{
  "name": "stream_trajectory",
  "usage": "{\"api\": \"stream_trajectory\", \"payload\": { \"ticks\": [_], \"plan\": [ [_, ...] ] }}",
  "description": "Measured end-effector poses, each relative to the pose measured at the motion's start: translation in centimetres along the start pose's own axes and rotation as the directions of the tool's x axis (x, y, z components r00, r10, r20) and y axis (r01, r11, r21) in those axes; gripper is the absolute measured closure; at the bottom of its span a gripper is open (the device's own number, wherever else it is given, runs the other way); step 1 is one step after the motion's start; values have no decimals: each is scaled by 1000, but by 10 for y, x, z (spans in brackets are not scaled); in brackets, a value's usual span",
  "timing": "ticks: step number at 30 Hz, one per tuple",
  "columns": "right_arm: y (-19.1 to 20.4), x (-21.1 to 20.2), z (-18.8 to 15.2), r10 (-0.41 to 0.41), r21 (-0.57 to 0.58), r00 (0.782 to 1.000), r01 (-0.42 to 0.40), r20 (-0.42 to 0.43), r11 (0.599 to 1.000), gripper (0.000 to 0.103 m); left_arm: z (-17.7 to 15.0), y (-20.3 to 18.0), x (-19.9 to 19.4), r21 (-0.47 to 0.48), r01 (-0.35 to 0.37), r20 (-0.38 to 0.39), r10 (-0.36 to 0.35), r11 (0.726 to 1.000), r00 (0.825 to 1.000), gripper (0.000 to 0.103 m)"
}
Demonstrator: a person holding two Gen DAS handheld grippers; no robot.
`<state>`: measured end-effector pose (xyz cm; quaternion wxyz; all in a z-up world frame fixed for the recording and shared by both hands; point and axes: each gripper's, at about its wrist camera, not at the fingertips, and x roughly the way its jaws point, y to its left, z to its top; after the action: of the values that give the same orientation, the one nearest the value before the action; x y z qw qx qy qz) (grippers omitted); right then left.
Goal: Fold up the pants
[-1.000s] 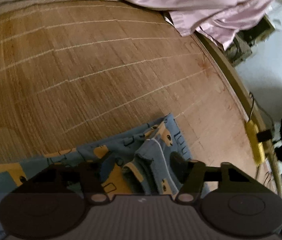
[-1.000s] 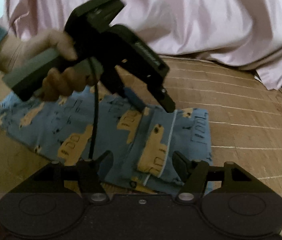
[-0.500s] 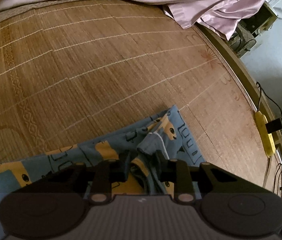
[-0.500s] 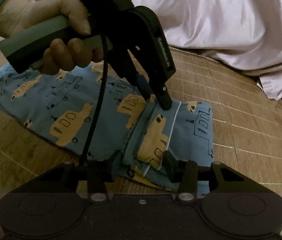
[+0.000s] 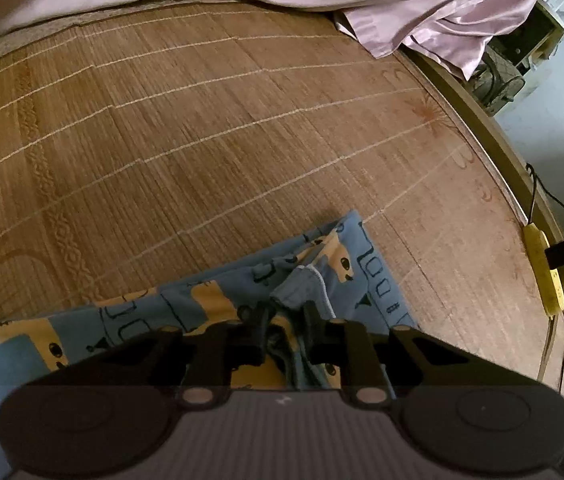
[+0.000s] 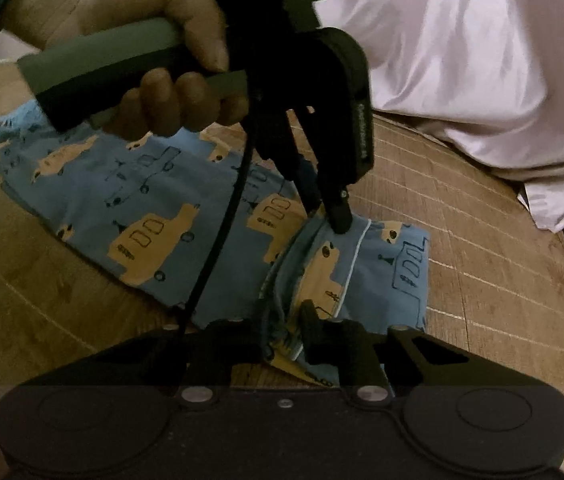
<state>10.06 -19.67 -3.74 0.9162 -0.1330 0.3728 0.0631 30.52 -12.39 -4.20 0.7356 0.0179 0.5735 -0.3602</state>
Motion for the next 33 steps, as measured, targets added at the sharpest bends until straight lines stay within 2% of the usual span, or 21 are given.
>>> {"api": "stream_trajectory", "payload": {
  "ticks": [6,12,25,33],
  "plan": [
    [-6,-8,2,-15,45,1000,14,26,999,91,0,-5,-6,-5,-21,8,21,1000,1000,90],
    [-7,-14,4,11,88,999,-14,30,996,91,-1,-7,-14,0,-40,0,40,999,999,90],
    [32,-24,26,93,43,993,-97,71,994,91,-23,23,-55,-18,-65,11,65,998,998,90],
    [65,-13,34,161,-9,986,-161,51,987,91,-43,52,-70,-39,-98,0,98,994,995,90]
  ]
}}
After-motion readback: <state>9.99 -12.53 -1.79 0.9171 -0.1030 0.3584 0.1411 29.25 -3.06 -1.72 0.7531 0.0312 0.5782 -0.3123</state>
